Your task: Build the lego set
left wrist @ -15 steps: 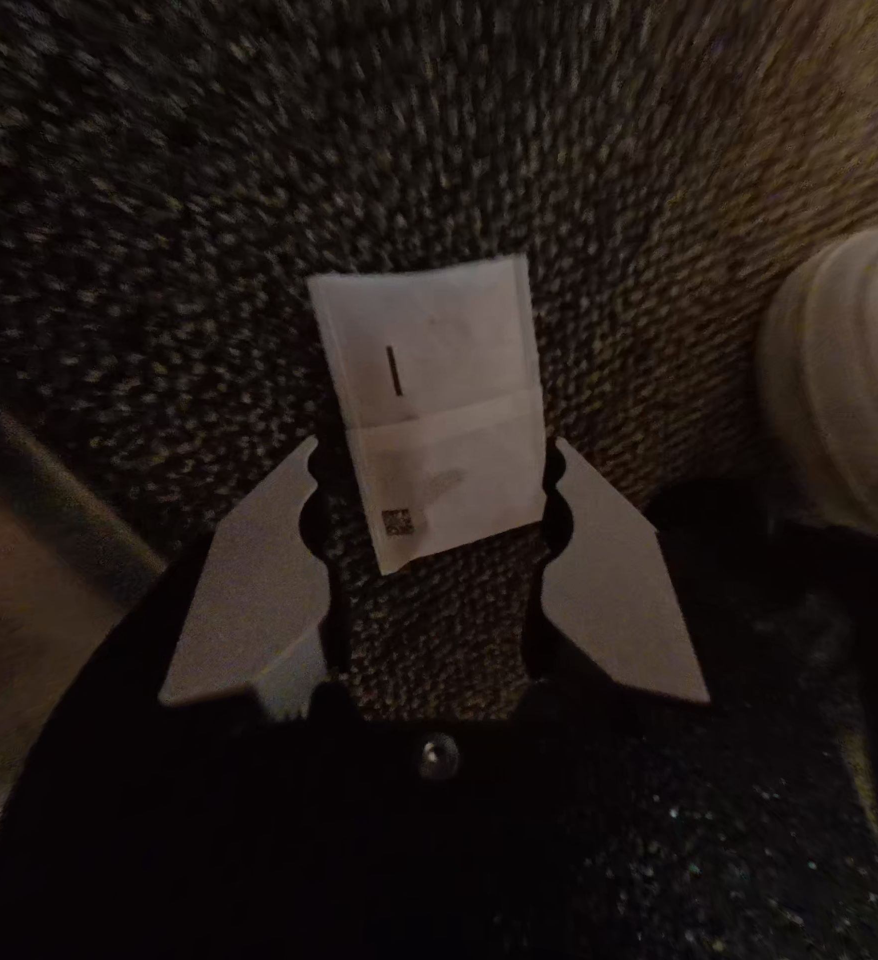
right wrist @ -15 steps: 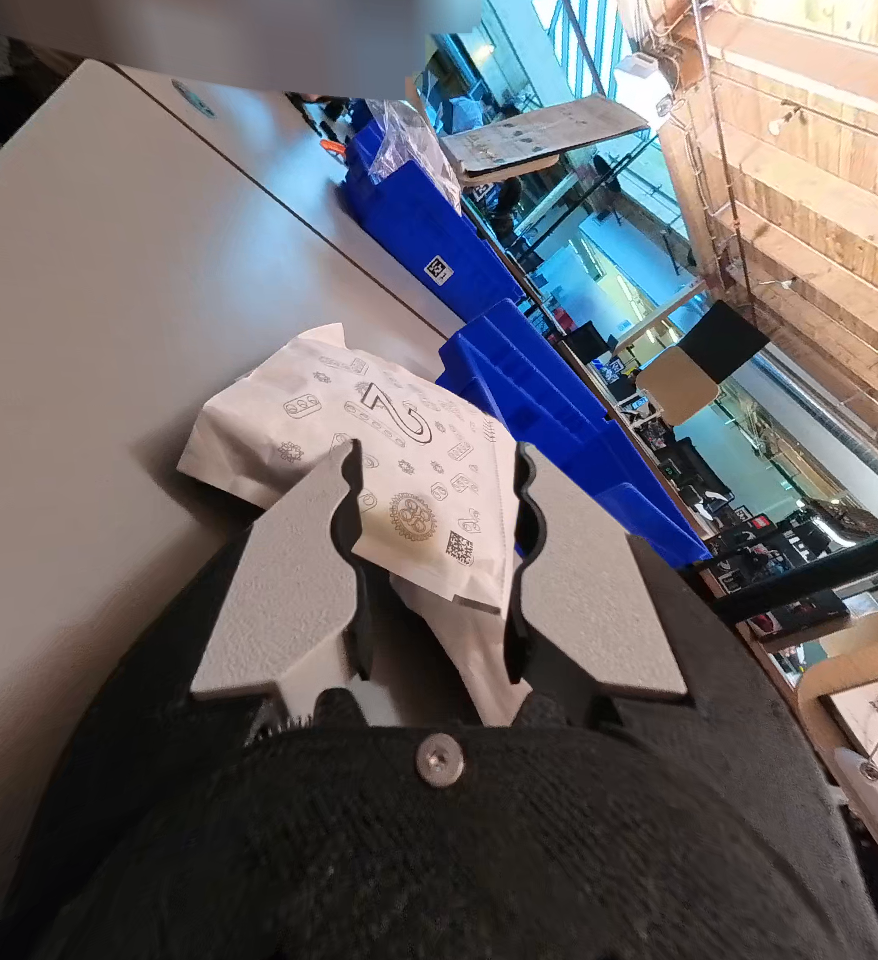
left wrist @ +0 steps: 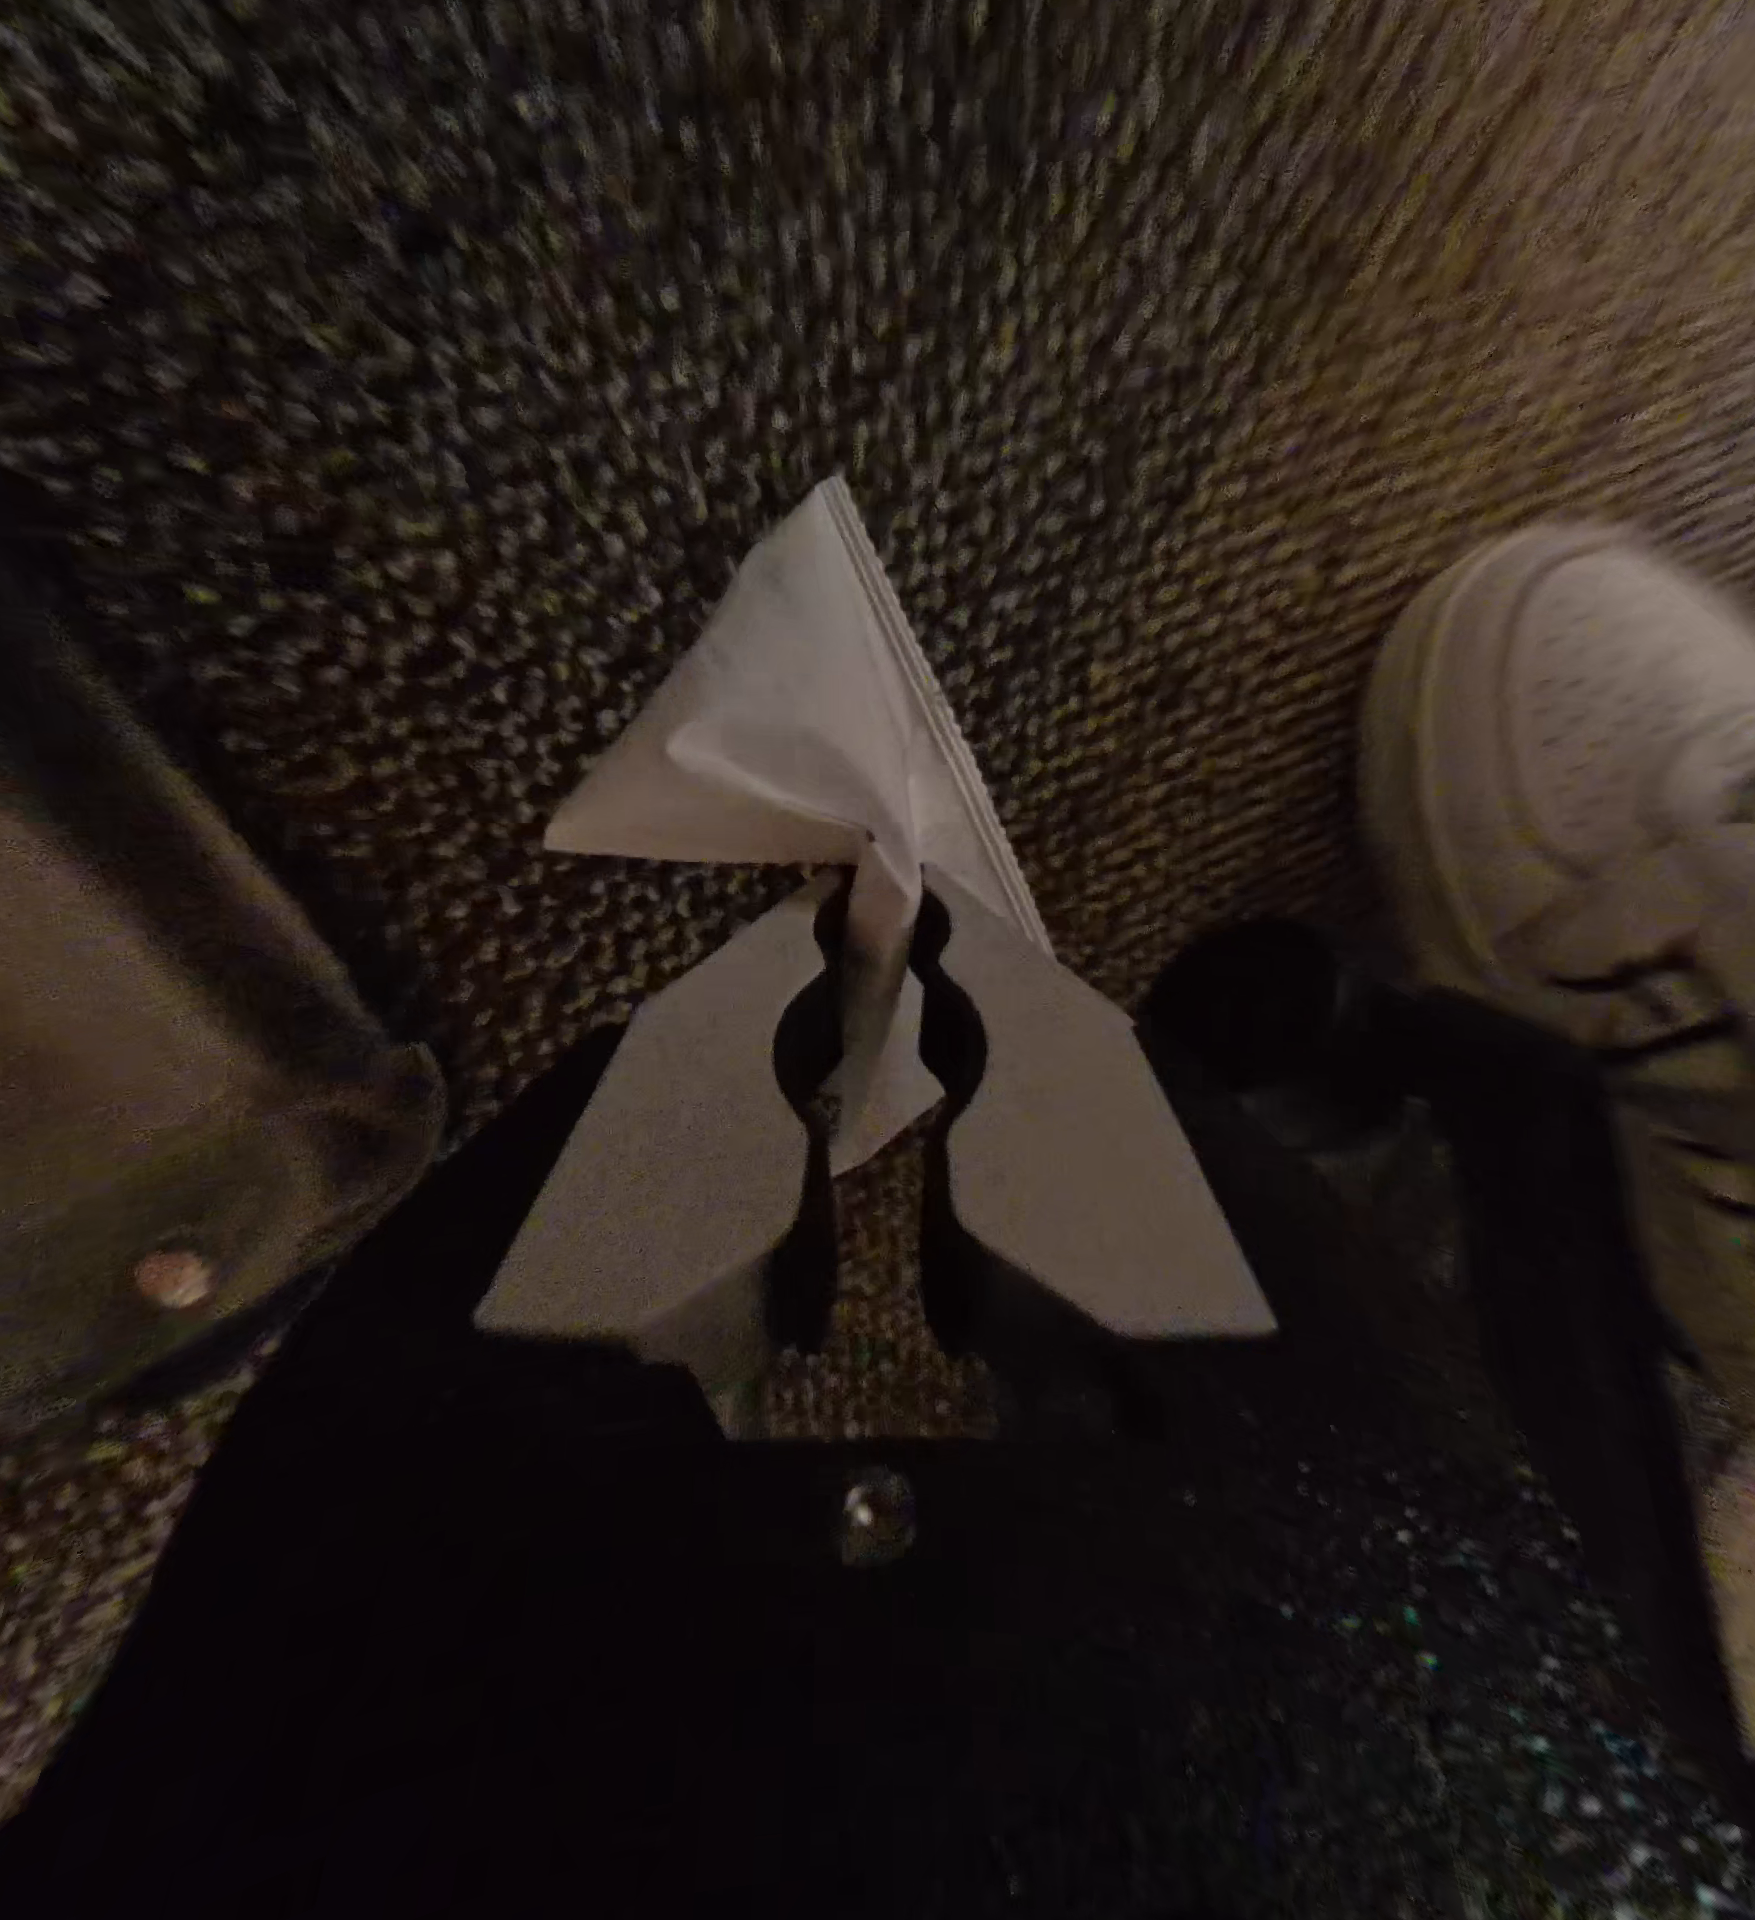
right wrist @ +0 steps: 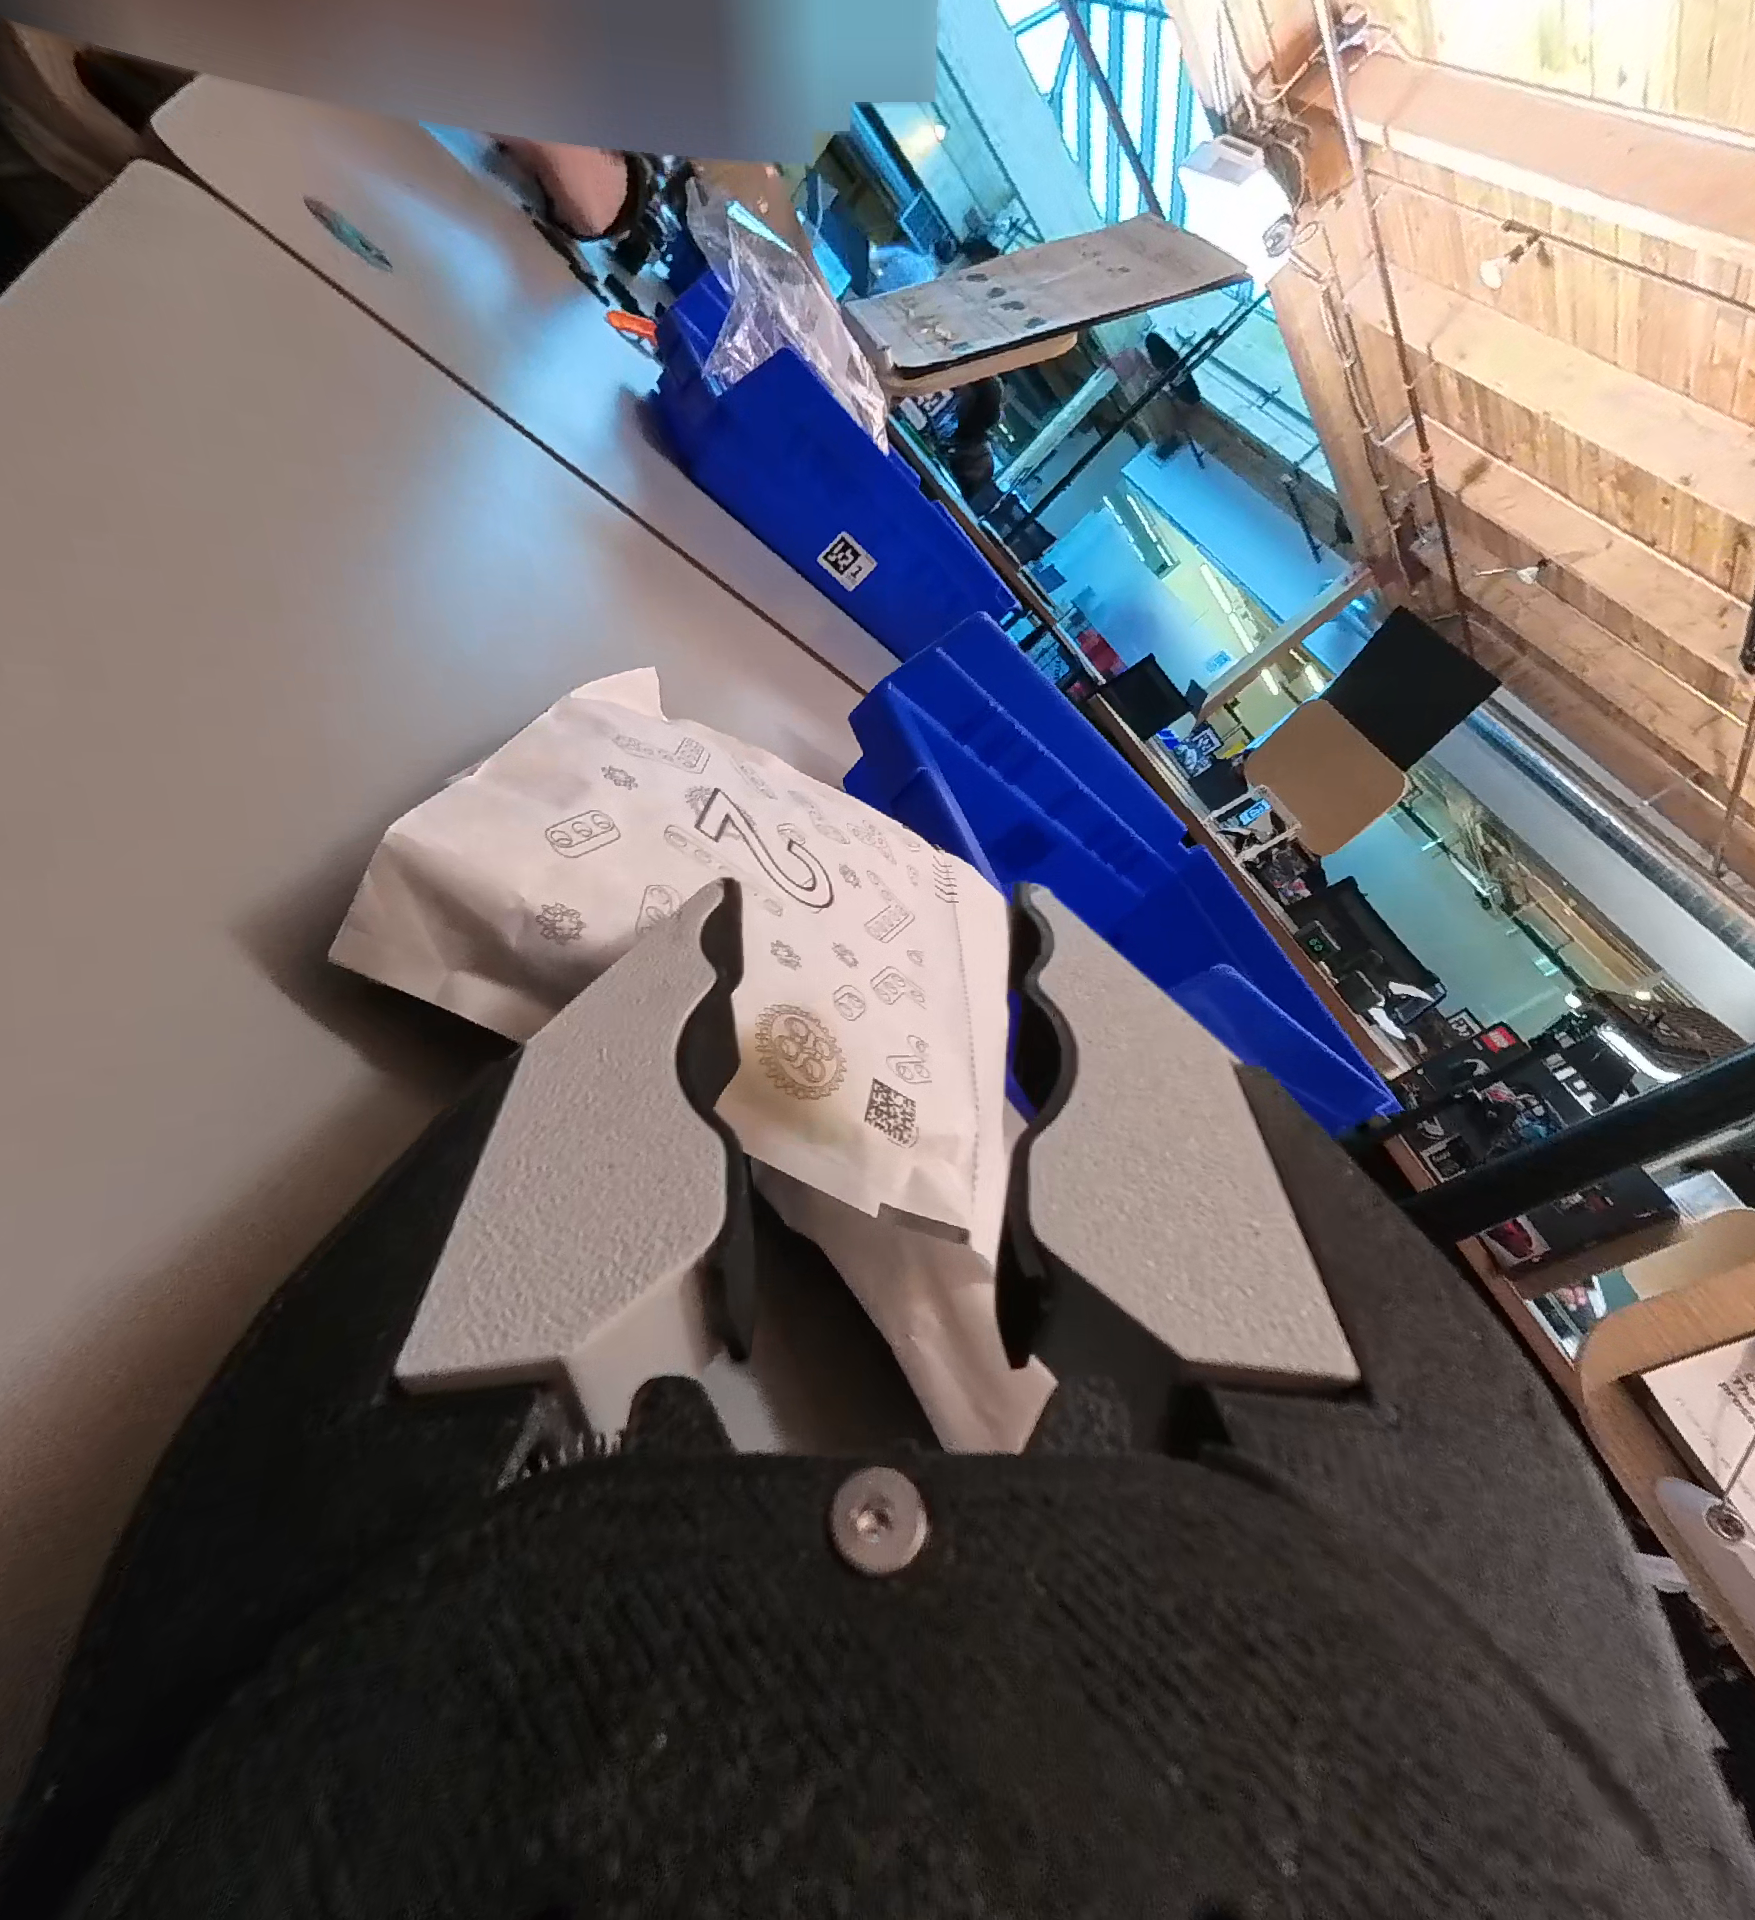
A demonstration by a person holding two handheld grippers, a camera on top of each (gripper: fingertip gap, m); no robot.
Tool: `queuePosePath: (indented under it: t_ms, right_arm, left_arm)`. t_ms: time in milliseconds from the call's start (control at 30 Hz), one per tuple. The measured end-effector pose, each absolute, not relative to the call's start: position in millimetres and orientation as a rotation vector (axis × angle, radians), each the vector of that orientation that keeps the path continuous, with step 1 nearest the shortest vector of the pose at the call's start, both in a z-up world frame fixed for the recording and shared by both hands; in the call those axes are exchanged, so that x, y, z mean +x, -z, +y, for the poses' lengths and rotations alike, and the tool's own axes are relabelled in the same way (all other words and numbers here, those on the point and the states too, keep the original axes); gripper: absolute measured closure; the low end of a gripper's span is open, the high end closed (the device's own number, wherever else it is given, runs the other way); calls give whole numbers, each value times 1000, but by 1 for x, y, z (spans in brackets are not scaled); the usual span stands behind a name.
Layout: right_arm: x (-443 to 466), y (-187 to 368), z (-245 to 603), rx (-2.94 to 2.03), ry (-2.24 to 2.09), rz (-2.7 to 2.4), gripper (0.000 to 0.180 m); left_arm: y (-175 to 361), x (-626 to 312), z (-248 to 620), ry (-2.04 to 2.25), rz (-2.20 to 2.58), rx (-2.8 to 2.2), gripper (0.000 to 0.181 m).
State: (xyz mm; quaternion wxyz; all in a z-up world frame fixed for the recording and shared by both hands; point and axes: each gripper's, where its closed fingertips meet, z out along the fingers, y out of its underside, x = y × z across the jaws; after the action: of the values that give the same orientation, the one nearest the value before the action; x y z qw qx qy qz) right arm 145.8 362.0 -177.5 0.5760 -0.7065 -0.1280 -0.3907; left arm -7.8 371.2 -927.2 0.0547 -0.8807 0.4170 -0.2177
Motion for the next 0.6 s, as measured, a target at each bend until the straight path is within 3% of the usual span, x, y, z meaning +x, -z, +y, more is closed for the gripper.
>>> queuePosePath:
  t_ms: [33,300,600]
  right_arm:
    - [147,177,362,-1650,921,-293,128]
    - [150,155,348,-1524,881,-198,120]
    - [195,142,278,-1629,881,-83,117]
  left_arm:
    - [907,-9,379,716,1235,-2654,174]
    - [639,-42,476,909,1212,-2210,173]
    - [393,-104,525,656,1169,-1853,174]
